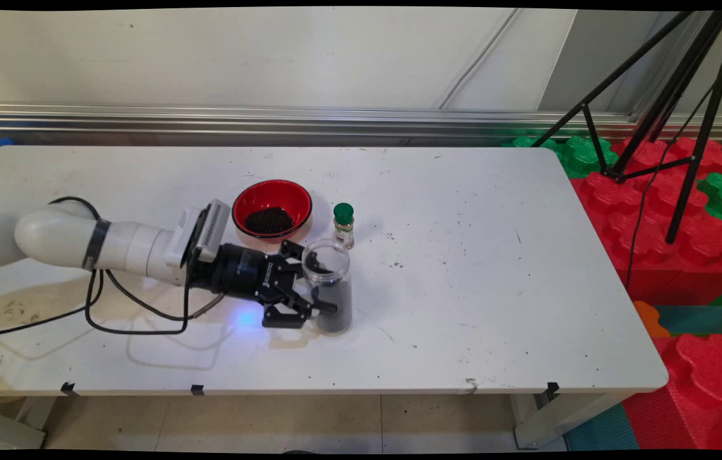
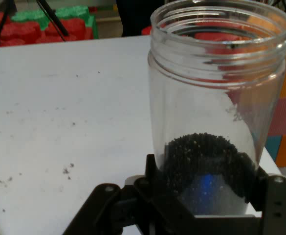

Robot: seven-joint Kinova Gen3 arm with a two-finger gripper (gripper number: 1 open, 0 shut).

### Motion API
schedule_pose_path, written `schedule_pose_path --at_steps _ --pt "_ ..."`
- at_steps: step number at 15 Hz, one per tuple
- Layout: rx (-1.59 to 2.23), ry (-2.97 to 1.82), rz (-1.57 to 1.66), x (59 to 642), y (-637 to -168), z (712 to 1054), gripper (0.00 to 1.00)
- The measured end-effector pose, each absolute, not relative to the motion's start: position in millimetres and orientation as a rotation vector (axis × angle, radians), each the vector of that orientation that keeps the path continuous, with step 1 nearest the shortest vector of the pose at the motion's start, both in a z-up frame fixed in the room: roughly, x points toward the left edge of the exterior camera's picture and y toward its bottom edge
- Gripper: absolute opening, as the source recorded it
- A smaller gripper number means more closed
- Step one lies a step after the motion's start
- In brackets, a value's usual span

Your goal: Pour the black seasoning powder in the red bowl

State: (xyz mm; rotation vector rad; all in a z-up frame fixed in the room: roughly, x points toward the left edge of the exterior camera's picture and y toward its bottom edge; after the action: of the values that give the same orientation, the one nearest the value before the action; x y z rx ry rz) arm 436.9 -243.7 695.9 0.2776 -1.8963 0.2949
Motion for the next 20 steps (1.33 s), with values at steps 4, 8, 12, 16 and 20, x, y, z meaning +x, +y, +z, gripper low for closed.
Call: schedule_pose_path --at_steps 4,8,12,16,20 --pt "0.268 -1.894 0.335 443.2 -251.4 714.9 0.0" --pt "0.255 -1.896 0.386 452.3 -263.6 737.8 0.0" --pt "0.25 -1.903 0.44 465.6 -277.3 757.1 0.0" --pt "0.254 -1.916 0.504 484.6 -294.1 773.6 0.0" --pt "0.255 -1.936 0.574 505.7 -314.8 786.9 0.0"
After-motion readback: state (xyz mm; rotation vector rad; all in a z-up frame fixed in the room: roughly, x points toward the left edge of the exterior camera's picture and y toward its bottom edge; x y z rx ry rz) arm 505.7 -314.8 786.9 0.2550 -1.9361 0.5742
